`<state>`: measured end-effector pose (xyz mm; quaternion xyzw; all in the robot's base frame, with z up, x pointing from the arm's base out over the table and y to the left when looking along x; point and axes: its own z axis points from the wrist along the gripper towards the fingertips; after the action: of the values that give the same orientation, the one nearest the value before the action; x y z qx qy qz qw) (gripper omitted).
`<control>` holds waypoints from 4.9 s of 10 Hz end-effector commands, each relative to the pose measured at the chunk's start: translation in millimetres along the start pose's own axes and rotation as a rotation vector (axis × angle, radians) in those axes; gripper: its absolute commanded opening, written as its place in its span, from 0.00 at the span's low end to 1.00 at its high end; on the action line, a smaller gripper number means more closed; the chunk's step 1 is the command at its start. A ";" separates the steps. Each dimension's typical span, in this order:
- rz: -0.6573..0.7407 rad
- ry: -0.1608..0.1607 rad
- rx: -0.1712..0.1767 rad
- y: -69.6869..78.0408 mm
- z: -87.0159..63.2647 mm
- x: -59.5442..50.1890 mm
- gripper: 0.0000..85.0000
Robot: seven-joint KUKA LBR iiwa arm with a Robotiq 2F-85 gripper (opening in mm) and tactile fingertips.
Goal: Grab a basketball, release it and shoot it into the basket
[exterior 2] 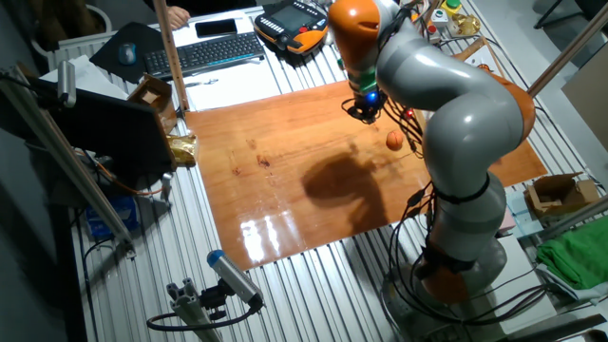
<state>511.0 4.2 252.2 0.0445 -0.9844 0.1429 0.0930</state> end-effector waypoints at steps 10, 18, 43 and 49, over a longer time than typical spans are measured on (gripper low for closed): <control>0.050 -0.064 0.035 -34.8 46.6 -24.0 0.50; 0.031 -0.171 0.026 -71.9 135.1 -46.8 0.76; -0.022 -0.287 0.031 -100.9 222.9 -48.8 0.80; -0.053 -0.255 0.055 -102.8 224.1 -45.5 0.49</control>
<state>529.4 -156.2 60.6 0.0931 -0.9819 0.1621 -0.0308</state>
